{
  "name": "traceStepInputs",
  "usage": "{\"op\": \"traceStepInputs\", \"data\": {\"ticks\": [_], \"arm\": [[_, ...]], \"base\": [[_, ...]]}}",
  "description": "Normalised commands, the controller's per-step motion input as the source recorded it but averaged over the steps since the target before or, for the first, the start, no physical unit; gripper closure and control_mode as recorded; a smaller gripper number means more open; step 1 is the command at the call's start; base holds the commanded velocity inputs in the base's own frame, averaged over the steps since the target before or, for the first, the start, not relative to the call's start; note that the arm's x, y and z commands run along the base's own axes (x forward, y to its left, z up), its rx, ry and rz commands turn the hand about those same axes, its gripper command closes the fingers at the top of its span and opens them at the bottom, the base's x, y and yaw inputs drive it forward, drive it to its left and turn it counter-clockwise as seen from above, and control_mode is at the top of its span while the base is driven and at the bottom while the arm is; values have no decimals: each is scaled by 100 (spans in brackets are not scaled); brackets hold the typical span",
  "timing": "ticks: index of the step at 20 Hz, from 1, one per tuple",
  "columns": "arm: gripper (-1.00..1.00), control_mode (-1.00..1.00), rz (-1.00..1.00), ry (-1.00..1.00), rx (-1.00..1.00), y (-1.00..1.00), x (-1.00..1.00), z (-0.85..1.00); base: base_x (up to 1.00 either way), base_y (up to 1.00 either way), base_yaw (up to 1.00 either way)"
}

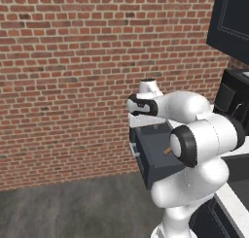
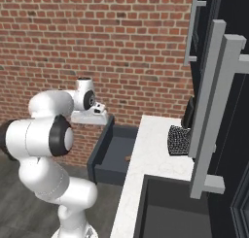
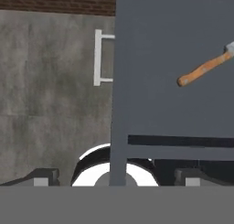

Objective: Pick up the knife from the drawer and place it on the cutting board. Then place the meat from the plate to the cutting board.

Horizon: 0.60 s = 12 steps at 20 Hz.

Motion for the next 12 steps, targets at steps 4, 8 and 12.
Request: {"op": "traceStepInputs", "data": {"ticks": [4, 8, 12], "arm": [[-100, -100, 0, 8, 0, 2, 19, -85], [-100, -100, 0, 6, 0, 3, 38, -62], [-100, -100, 0, 11, 0, -3, 41, -48]], "base": [[0, 0, 0], [0, 0, 0], [0, 0, 0]]}}
